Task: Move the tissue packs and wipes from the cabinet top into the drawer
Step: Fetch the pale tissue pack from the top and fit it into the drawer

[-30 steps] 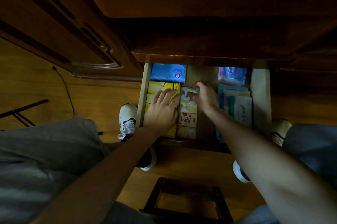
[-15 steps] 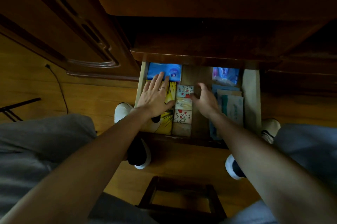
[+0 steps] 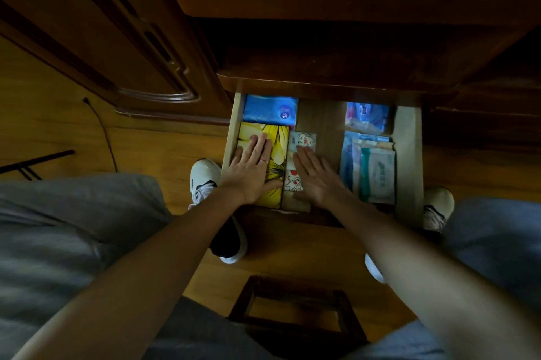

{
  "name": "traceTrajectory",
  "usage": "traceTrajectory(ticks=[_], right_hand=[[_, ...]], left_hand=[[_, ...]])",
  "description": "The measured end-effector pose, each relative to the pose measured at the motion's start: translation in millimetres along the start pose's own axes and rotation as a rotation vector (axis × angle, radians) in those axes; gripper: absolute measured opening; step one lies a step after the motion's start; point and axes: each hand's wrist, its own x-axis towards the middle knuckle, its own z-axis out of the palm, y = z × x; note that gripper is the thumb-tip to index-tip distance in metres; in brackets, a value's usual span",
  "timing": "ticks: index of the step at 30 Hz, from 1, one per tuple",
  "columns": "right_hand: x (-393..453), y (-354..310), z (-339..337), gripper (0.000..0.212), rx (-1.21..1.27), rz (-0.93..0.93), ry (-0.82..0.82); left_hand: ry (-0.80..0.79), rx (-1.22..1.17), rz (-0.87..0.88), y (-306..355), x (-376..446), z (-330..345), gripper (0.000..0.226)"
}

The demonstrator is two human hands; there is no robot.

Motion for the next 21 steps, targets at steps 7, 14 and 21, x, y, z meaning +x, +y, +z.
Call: traceTrajectory(ticks=[7,14,21], right_hand=[[-14,-1,-23,0.081,0.152,0.014,0.072],[-61,12,-98,0.038,0.501,0.169,0.284],[-166,45,-269,0.023,0.424,0.011,1.000]], left_hand=[[-0.082,-0.038,-0.011,5,-3,-24,0.106],[0.077,-0.091,0.007,25,-27,-98,0.065],[1.001,-0.130,0.358,69,-82,-290,0.024]])
